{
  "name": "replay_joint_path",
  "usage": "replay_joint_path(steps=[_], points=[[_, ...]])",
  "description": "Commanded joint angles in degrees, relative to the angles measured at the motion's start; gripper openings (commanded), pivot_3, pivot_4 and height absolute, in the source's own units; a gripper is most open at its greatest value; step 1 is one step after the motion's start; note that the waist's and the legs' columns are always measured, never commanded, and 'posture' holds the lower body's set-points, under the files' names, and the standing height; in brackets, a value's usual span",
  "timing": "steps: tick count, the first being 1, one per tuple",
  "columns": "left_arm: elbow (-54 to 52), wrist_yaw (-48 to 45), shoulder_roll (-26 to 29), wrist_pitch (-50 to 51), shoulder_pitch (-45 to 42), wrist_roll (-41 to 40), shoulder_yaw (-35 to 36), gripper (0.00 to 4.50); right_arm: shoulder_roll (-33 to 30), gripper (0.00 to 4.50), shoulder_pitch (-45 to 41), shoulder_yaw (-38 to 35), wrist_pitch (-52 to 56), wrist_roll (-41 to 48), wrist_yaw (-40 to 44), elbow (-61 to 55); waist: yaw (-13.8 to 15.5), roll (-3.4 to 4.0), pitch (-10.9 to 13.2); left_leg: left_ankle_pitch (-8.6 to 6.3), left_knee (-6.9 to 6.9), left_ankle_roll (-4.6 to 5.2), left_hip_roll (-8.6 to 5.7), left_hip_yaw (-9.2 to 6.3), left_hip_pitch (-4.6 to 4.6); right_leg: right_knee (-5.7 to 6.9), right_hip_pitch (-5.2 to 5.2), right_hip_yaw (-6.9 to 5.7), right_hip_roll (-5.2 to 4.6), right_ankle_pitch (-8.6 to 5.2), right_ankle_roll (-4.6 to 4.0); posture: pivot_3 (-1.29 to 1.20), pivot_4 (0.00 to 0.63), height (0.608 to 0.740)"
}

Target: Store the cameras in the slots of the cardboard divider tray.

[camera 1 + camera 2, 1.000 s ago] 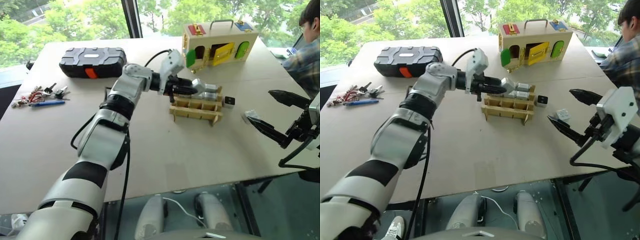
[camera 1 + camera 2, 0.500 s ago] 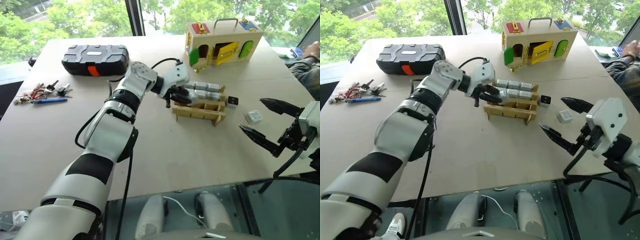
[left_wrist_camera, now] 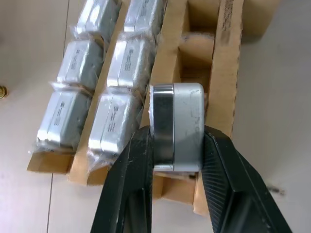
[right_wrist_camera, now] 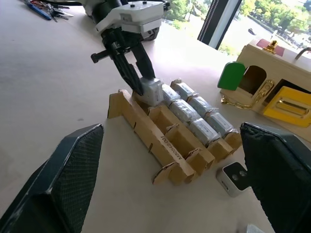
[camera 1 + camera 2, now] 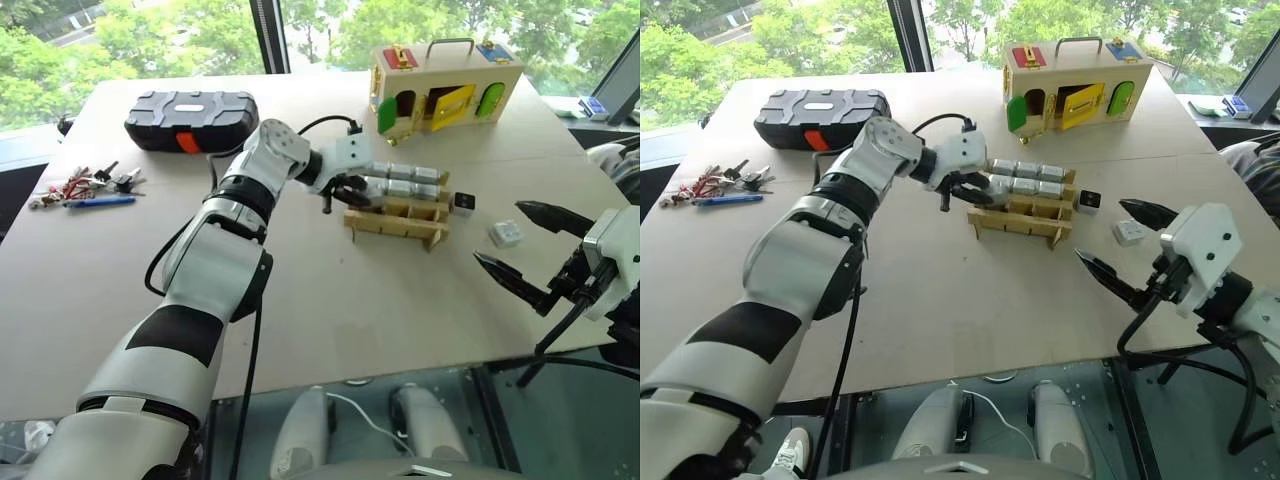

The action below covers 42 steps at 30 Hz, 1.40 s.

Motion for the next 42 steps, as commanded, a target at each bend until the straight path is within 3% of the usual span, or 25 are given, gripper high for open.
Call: replay_joint_path(steps=[1,15,16,17,20,23,26,29,31,33,37,42], points=[[0.18,-0.98,0.52,-0.05,-1.91,0.44,1.43,0.81,-0.3,4.46,0.28,-0.75,-1.31,-0.27,-1.26,-2.46,-0.03,0.0,0.0,0.0,0.0,0.0,0.0,0.01,0.0,0.0,0.0,0.01,0.0,0.0,0.0,0.0,0.15,0.74],[1.02,1.22,-0.2,-2.48,-2.29,6.49,-0.52,0.81,0.07,4.46,1.54,-0.27,-2.17,-1.13,-1.98,-2.31,-0.07,0.0,-0.01,0.0,0.03,0.0,0.0,0.02,0.03,0.06,0.01,0.02,0.01,0.02,0.0,0.0,0.15,0.74],[0.99,0.55,-0.37,-2.19,-2.6,5.71,0.41,1.94,0.14,4.5,1.6,-0.28,-1.93,-0.98,-2.18,-2.41,-0.08,0.0,-0.01,0.0,0.04,0.0,0.0,0.01,0.03,0.08,0.01,0.02,0.01,0.02,0.01,0.0,0.15,0.74],[0.89,-0.65,-0.55,-1.94,-3.02,4.57,1.6,2.14,0.24,4.5,1.7,-0.32,-1.63,-0.75,-2.45,-2.47,-0.08,0.0,-0.01,0.0,0.05,0.0,0.0,0.02,0.03,0.08,0.01,0.02,0.01,0.02,0.01,0.0,0.15,0.74],[0.29,-4.34,-1.19,-0.58,-4.19,0.58,5.52,3.54,0.76,4.5,2.17,-0.36,-1.0,-0.58,-3.83,-2.72,-0.08,0.0,-0.01,0.0,0.05,0.0,0.0,0.02,0.0,0.08,0.0,0.02,0.01,0.03,0.01,0.0,0.15,0.74],[-1.17,-16.22,0.21,9.06,-6.69,-8.4,13.54,3.66,1.43,4.5,1.73,1.62,0.57,-2.49,-7.46,-2.45,-0.12,0.0,-0.01,0.0,0.05,0.0,-0.01,0.01,-0.06,0.06,-0.02,0.0,0.01,0.03,0.01,0.0,0.15,0.74],[-3.55,-19.05,2.93,15.4,-5.49,-13.72,18.67,3.66,-0.3,4.5,0.24,5.84,3.85,-7.79,-11.67,-1.46,-0.65,0.02,-0.02,0.0,0.04,0.0,0.0,0.04,-0.02,0.06,-0.03,0.03,0.01,0.03,0.0,0.0,0.15,0.74],[-11.35,-17.52,6.02,16.56,2.71,-16.38,20.7,3.66,1.57,4.5,-3.89,8.63,9.71,-6.48,-14.74,4.6,-1.32,0.09,-0.1,0.0,0.04,0.0,0.07,0.1,0.13,0.14,0.01,0.09,0.04,0.02,0.01,0.0,0.15,0.74],[-20.5,-17.92,7.9,22.09,9.54,-18.86,21.4,4.14,3.19,4.5,-5.48,9.67,10.29,-6.58,-15.28,7.97,-1.39,0.12,-0.12,0.0,0.03,0.0,0.09,0.15,0.27,0.25,0.07,0.15,0.04,0.02,0.0,0.0,0.15,0.74],[-34.76,-17.52,9.59,26.0,18.6,-21.58,21.26,4.46,4.35,4.5,-7.72,11.4,10.26,-9.76,-17.83,12.03,-1.75,0.11,-0.1,0.0,0.03,0.0,0.12,0.15,0.31,0.38,0.06,0.2,0.07,0.02,-0.02,0.0,0.15,0.74],[-68.17,-10.66,11.39,41.28,37.83,-30.88,23.82,4.46,6.32,4.5,-14.1,14.88,10.26,-14.71,-20.84,24.97,-1.48,0.07,-0.08,0.02,0.17,-0.02,0.19,0.12,-0.03,0.81,-0.46,0.44,-0.04,0.04,-0.03,0.0,0.15,0.74],[-81.28,-11.07,14.45,42.76,50.53,-39.66,26.27,4.46,8.5,4.5,-20.48,16.13,7.48,-18.55,-21.52,37.33,-0.99,0.13,-0.11,0.02,0.17,-0.03,0.13,0.2,0.09,0.85,-0.42,0.53,-0.14,0.04,-0.03,0.0,0.15,0.74]])
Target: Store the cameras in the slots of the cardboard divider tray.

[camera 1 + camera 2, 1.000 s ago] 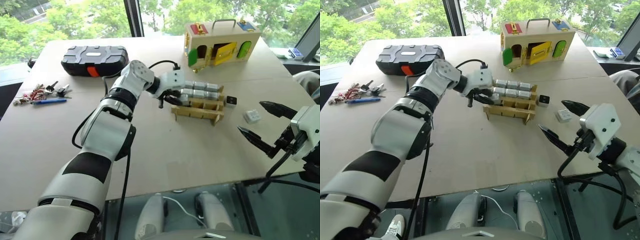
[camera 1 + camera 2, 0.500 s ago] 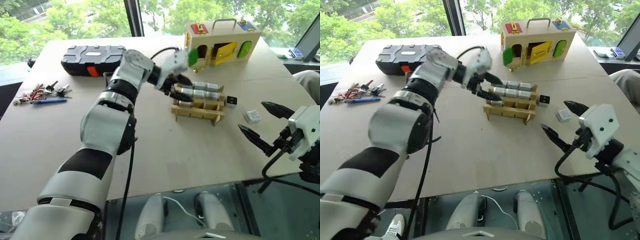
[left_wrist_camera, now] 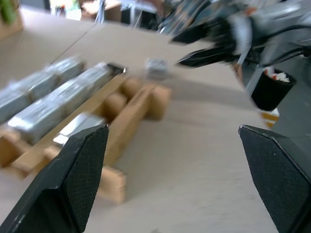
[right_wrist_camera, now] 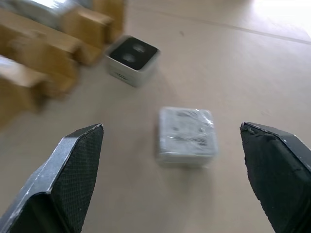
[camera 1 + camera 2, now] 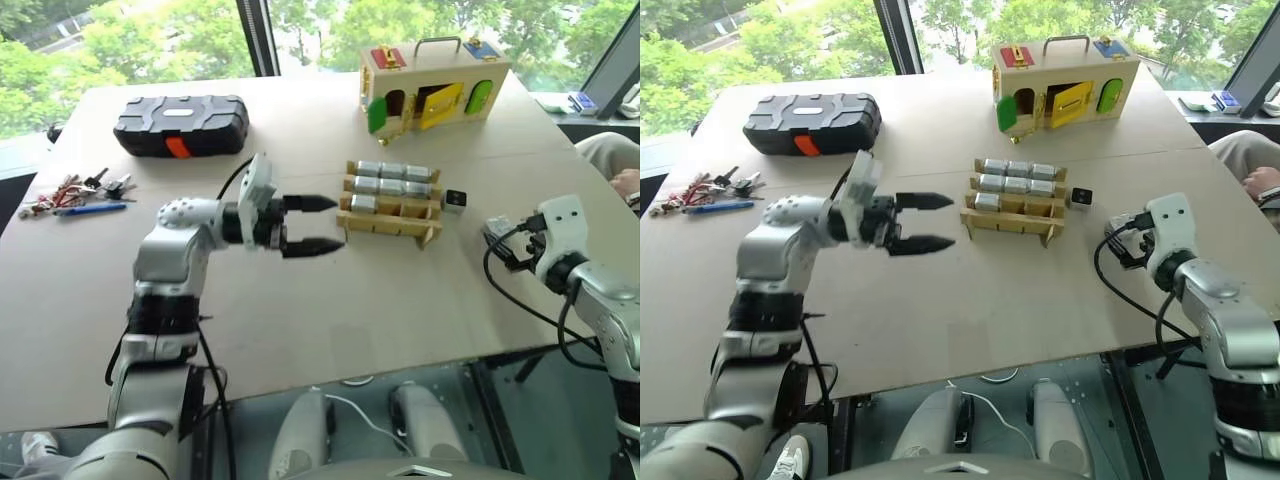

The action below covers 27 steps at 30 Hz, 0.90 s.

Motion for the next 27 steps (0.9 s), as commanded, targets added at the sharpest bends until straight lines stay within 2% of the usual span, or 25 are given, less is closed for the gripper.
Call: replay_joint_path(steps=[1,9,15,18,22,25,27], points=[[-6.21,0.3,2.72,-0.1,3.59,-5.55,2.5,4.46,-0.12,4.5,-2.46,0.16,-2.5,-2.47,0.37,5.0,0.21,0.01,-0.01,0.01,0.0,-0.01,-0.02,0.13,0.01,-0.01,0.01,-0.04,0.05,0.0,0.0,0.0,0.15,0.74],[-7.33,1.48,7.61,-0.26,5.63,-10.84,3.56,4.46,1.42,4.5,-5.06,-0.13,-6.25,-2.87,3.45,12.24,0.48,0.02,-0.01,0.09,0.01,-0.07,-0.03,0.25,0.09,0.04,0.03,-0.05,0.24,0.0,0.0,0.0,0.15,0.74],[-6.46,2.52,8.4,-2.41,7.18,-11.33,2.73,4.46,2.66,4.5,-6.98,0.37,-8.54,-3.65,4.3,15.12,-0.05,0.02,-0.01,0.09,0.0,-0.07,-0.03,0.3,0.08,0.01,0.03,-0.01,0.23,0.0,0.0,0.0,0.15,0.74],[-7.23,3.43,8.13,-2.3,7.41,-11.91,2.21,4.5,3.04,3.72,-7.05,0.45,-9.4,-4.05,4.8,16.17,-0.09,0.02,-0.01,0.09,0.0,-0.07,-0.03,0.26,0.05,0.0,0.03,-0.04,0.23,0.0,-0.01,0.0,0.15,0.74],[-8.48,5.52,7.66,-0.13,7.04,-13.07,0.9,4.5,2.89,1.92,-5.91,0.53,-9.28,-4.08,5.94,15.28,-0.16,0.02,-0.01,0.08,0.0,-0.07,-0.03,0.26,0.05,0.0,0.03,-0.03,0.22,0.0,-0.01,0.0,0.15,0.74],[-10.04,11.04,5.87,3.19,5.83,-13.66,-0.48,4.5,2.3,1.91,-4.15,0.54,-9.88,-4.76,6.28,13.27,-0.1,0.02,-0.01,0.08,0.0,-0.07,-0.03,0.26,0.06,0.0,0.04,-0.03,0.21,0.0,-0.01,0.0,0.15,0.74],[-11.88,18.16,3.85,11.45,3.5,-16.95,-0.19,4.5,0.93,1.91,-2.11,0.97,-12.97,-6.27,7.0,8.57,0.25,0.02,-0.01,0.08,0.0,-0.07,-0.03,0.18,0.03,0.0,0.04,-0.08,0.21,0.0,-0.01,0.0,0.15,0.74]])
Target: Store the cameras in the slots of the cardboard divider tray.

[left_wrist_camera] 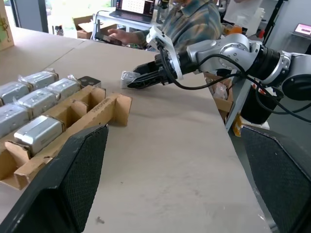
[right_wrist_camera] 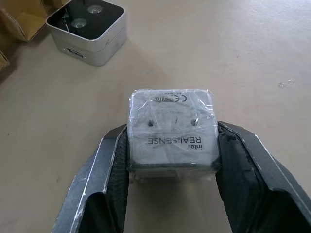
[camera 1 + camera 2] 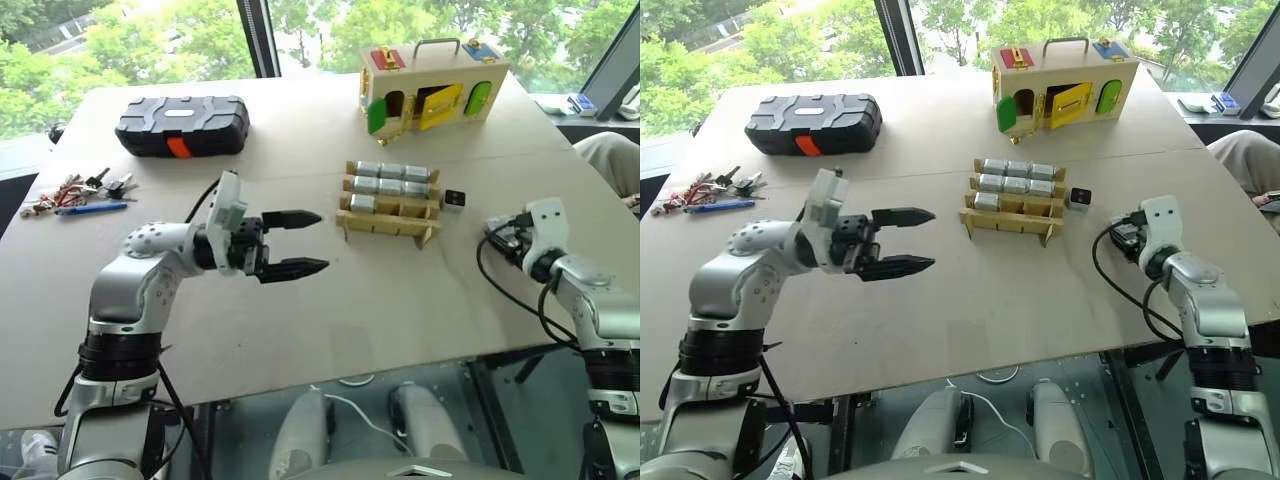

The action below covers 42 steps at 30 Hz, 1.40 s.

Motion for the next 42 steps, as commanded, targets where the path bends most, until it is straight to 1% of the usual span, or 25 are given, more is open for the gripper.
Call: replay_joint_path(steps=[1,3,4,5,6,9,11,13,19,20,21,23,24,25,28,29,30,32,33,35,36,38,40,41,42], points=[[-5.12,11.18,-2.3,13.28,-4.58,-6.81,0.75,4.5,-3.66,1.91,3.25,1.35,-7.67,-4.42,2.06,-9.32,0.18,0.0,0.0,0.0,0.0,0.0,0.0,-0.02,-0.04,0.0,-0.02,-0.01,-0.01,0.0,0.01,0.0,0.15,0.74],[-5.9,18.92,-3.4,26.32,-9.02,-10.5,0.94,4.5,-7.61,1.91,5.58,4.26,-16.11,-9.88,4.16,-17.32,0.4,0.05,0.04,0.0,0.0,0.0,-0.02,-0.03,-0.06,0.01,-0.03,0.0,-0.03,0.0,0.01,0.0,0.15,0.74],[-5.74,21.06,-3.33,31.37,-10.96,-11.55,0.28,4.5,-8.67,1.91,6.11,5.03,-17.39,-11.05,4.69,-20.46,0.28,0.05,0.04,0.0,0.01,0.0,-0.04,-0.02,-0.07,0.02,-0.06,0.01,-0.04,-0.01,0.04,0.0,0.15,0.74],[-4.96,22.31,-4.75,35.17,-12.97,-14.31,0.57,4.5,-10.02,1.91,6.54,6.0,-18.26,-12.02,5.8,-24.11,-0.07,0.05,0.04,0.0,0.01,0.0,-0.05,-0.03,-0.04,0.0,-0.04,0.01,-0.02,-0.03,0.09,0.0,0.15,0.74],[-3.02,24.75,-7.28,40.05,-15.64,-16.49,1.56,4.5,-11.62,1.91,6.81,7.84,-19.26,-13.48,7.45,-28.5,-0.27,0.05,0.04,0.0,0.01,0.0,-0.04,-0.06,-0.01,0.01,-0.04,0.04,-0.01,-0.11,0.22,0.0,0.15,0.74],[2.94,30.63,-14.97,47.71,-21.75,-19.91,4.36,4.5,-10.22,1.91,3.28,14.52,-17.01,-14.9,8.81,-38.69,-0.75,-0.09,-0.04,0.0,0.01,-0.01,-0.01,-0.1,0.1,0.03,0.07,-0.01,0.07,-0.14,0.26,0.0,0.15,0.74],[5.26,32.69,-16.95,47.6,-23.41,-19.18,4.44,4.5,-8.4,1.91,1.41,17.41,-15.21,-15.64,8.87,-40.88,-0.82,-0.1,-0.04,0.01,0.01,-0.02,0.02,-0.12,0.21,0.06,0.13,0.01,0.14,-0.13,0.23,0.0,0.15,0.74],[6.7,32.95,-17.3,46.91,-24.44,-18.77,3.81,4.5,-6.64,1.91,0.12,18.82,-13.55,-15.94,8.52,-42.18,-0.76,-0.1,-0.04,0.03,-0.01,-0.05,0.02,-0.11,0.28,0.12,0.15,0.03,0.15,-0.03,0.04,0.0,0.15,0.74],[9.12,32.01,-16.24,45.46,-25.53,-18.89,3.09,4.5,-3.29,1.91,-0.37,18.35,-9.5,-15.33,8.14,-44.78,-0.28,-0.1,-0.04,0.1,-0.02,-0.17,-0.03,-0.1,0.32,0.12,0.21,0.04,0.07,-0.02,0.01,0.0,0.15,0.74],[9.23,31.87,-16.19,45.43,-25.55,-19.04,3.05,4.24,-3.17,1.91,-0.29,18.26,-9.24,-15.57,8.24,-44.97,-0.21,-0.1,-0.04,0.1,-0.02,-0.17,-0.04,-0.1,0.31,0.1,0.21,0.04,0.07,-0.02,0.01,0.0,0.15,0.74],[9.28,31.78,-16.22,45.35,-25.55,-19.12,2.94,3.87,-3.15,1.91,-0.23,18.15,-9.14,-15.72,8.36,-45.07,-0.21,-0.1,-0.04,0.09,-0.03,-0.17,-0.06,-0.1,0.3,0.07,0.21,0.04,0.02,-0.01,0.01,0.0,0.15,0.74],[9.45,31.67,-16.49,45.15,-25.6,-19.29,2.89,3.39,-2.88,1.91,-0.24,17.92,-8.77,-15.59,8.37,-45.27,-0.21,-0.1,-0.04,0.09,-0.04,-0.17,-0.07,-0.1,0.29,0.06,0.21,0.04,0.0,-0.01,0.01,0.0,0.15,0.74],[9.48,31.47,-16.53,45.39,-25.64,-19.49,2.76,2.9,-2.73,1.91,-0.27,17.85,-8.62,-15.61,8.27,-45.37,-0.22,-0.1,-0.04,0.09,-0.05,-0.17,-0.08,-0.09,0.29,0.05,0.21,0.04,-0.01,-0.01,0.01,0.0,0.15,0.74],[9.36,31.23,-16.43,45.54,-25.62,-19.62,2.56,2.53,-2.57,1.91,-0.31,17.86,-8.31,-15.56,8.24,-45.53,-0.22,-0.1,-0.04,0.09,-0.06,-0.17,-0.08,-0.09,0.29,0.04,0.21,0.04,-0.01,-0.01,0.01,0.0,0.15,0.74],[9.14,30.87,-16.41,45.77,-25.48,-19.88,2.19,1.04,-1.82,1.91,-0.64,17.67,-7.13,-14.61,8.54,-45.75,-0.25,-0.1,-0.03,0.1,-0.09,-0.17,-0.08,-0.09,0.3,0.04,0.21,0.02,0.0,-0.01,0.0,0.0,0.15,0.74],[9.13,30.66,-16.34,45.84,-25.46,-20.02,2.13,0.79,-1.65,1.91,-0.68,17.61,-6.78,-14.21,8.68,-45.81,-0.27,-0.1,-0.03,0.1,-0.1,-0.17,-0.07,-0.09,0.3,0.04,0.21,0.02,0.01,-0.01,0.0,0.0,0.15,0.74],[9.26,30.57,-16.4,45.97,-25.54,-20.16,2.21,0.78,-1.46,1.91,-0.62,17.41,-6.28,-13.47,8.97,-45.88,-0.31,-0.1,-0.03,0.1,-0.1,-0.17,-0.07,-0.09,0.33,0.05,0.22,0.02,0.01,-0.02,0.0,0.0,0.15,0.74],[10.49,30.34,-16.81,44.83,-26.28,-19.7,2.3,0.78,-1.15,2.97,-0.13,16.23,-5.7,-12.37,8.91,-45.77,-0.31,-0.1,-0.03,0.1,-0.11,-0.17,-0.07,-0.09,0.32,0.05,0.22,0.03,0.01,-0.01,0.0,0.0,0.15,0.74],[10.86,29.53,-16.61,43.11,-26.67,-18.75,1.57,0.78,-1.23,3.33,0.47,15.33,-5.11,-12.29,8.57,-45.75,-0.3,-0.1,-0.03,0.1,-0.11,-0.17,-0.07,-0.09,0.33,0.05,0.23,0.03,0.0,-0.01,0.0,0.0,0.15,0.74],[11.54,27.54,-15.76,39.19,-27.31,-16.41,-0.49,0.78,-1.41,4.27,2.05,13.35,-2.96,-11.65,8.02,-46.04,-0.06,-0.1,-0.03,0.1,-0.11,-0.17,-0.08,-0.08,0.31,0.03,0.23,0.0,0.0,-0.02,0.0,0.0,0.15,0.74],[12.78,26.25,-15.37,35.58,-28.09,-14.08,-2.1,0.78,-1.92,4.43,3.78,11.11,-1.64,-10.31,8.55,-46.32,0.02,-0.1,-0.03,0.1,-0.11,-0.17,-0.09,-0.08,0.31,0.02,0.24,-0.01,0.0,-0.02,0.0,0.0,0.15,0.74],[16.85,20.82,-14.17,25.87,-30.72,-7.74,-7.4,0.78,-2.15,4.43,9.42,3.11,-1.41,-4.25,11.7,-46.39,0.77,-0.11,-0.03,0.1,-0.12,-0.17,-0.11,-0.09,0.29,-0.01,0.24,-0.01,0.0,-0.02,0.0,0.0,0.15,0.74],[22.03,12.92,-13.31,12.42,-33.26,0.0,-13.68,0.78,-3.67,4.43,14.56,-5.38,-0.52,3.21,16.61,-46.5,1.4,-0.1,-0.02,0.09,-0.13,-0.17,-0.14,-0.16,0.19,-0.15,0.25,-0.09,-0.01,-0.02,-0.01,0.0,0.15,0.74],[26.09,8.63,-13.52,7.32,-35.1,2.51,-15.69,0.78,-4.64,4.43,16.42,-9.44,-0.4,5.8,18.22,-46.73,1.47,-0.08,-0.01,0.09,-0.14,-0.16,-0.16,-0.09,0.19,-0.21,0.25,-0.05,-0.03,-0.02,-0.02,0.0,0.15,0.74],[31.14,6.51,-14.38,4.02,-37.54,4.16,-16.15,0.78,-5.79,4.43,18.0,-12.94,-0.05,8.32,19.68,-47.15,1.32,-0.08,-0.01,0.09,-0.15,-0.16,-0.19,-0.05,0.13,-0.32,0.25,-0.05,-0.06,-0.03,-0.04,0.0,0.15,0.74]])
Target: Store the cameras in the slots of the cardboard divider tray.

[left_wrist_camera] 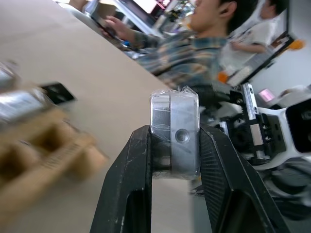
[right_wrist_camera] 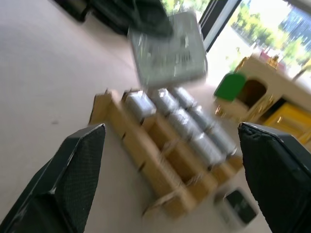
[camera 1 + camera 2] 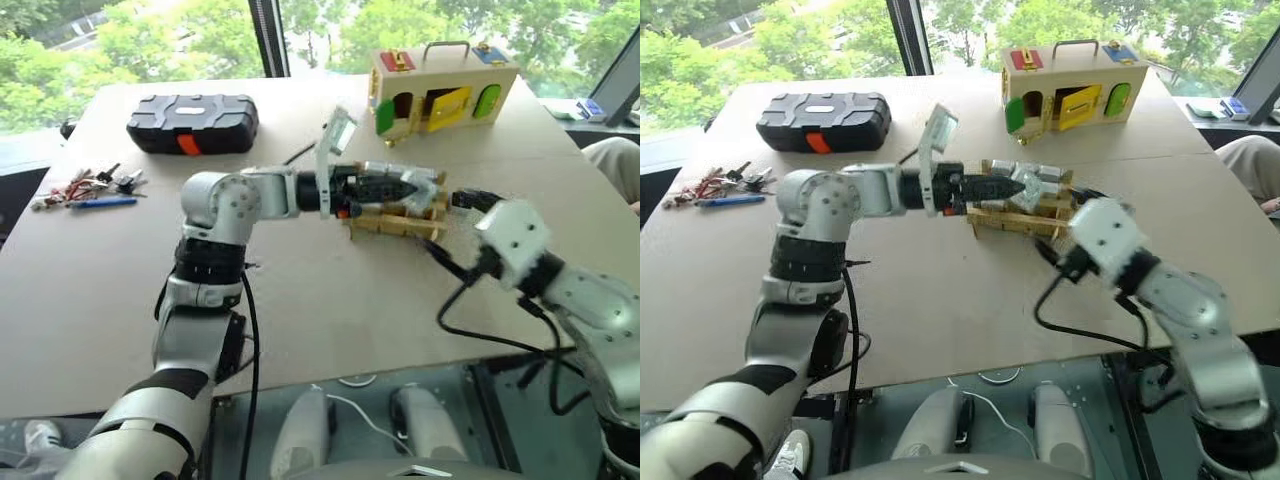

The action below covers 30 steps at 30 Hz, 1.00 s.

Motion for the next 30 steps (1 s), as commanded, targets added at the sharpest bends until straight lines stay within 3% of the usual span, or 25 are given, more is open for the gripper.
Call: replay_joint_path(steps=[1,6,12,30], points=[[11.86,-8.39,-2.44,-14.0,-6.6,6.42,-3.15,0.78,-2.5,4.43,2.24,-11.61,0.63,8.5,4.25,-3.28,-0.22,0.0,0.0,0.0,0.0,0.0,0.0,0.0,-0.02,-0.09,0.0,0.01,0.01,-0.02,-0.03,0.0,0.15,0.74],[33.49,-17.78,-5.28,-35.31,-15.25,18.63,-8.24,0.78,-5.53,4.43,7.99,-22.81,2.07,17.85,6.99,-4.98,-0.54,0.0,0.0,-0.05,-0.05,0.12,0.03,-0.12,-0.19,-0.45,0.04,0.05,0.15,0.09,0.14,0.0,0.15,0.74],[50.89,-17.33,-8.91,-51.09,-21.23,29.59,-9.65,0.78,-7.12,4.43,10.2,-25.16,0.92,20.14,4.62,-6.48,-0.67,-0.02,0.01,-0.16,-0.06,0.3,0.03,-0.05,-0.27,-0.56,0.02,0.13,0.15,0.09,0.16,0.0,0.15,0.74],[58.43,-8.2,-10.91,-63.04,-23.91,47.94,-11.59,0.78,-8.87,4.43,10.09,-20.1,-1.18,20.66,1.95,-6.71,-0.45,-0.04,0.02,-0.17,-0.02,0.31,0.01,-0.08,-0.27,-0.53,0.03,0.11,0.12,0.1,0.22,0.0,0.15,0.74]])
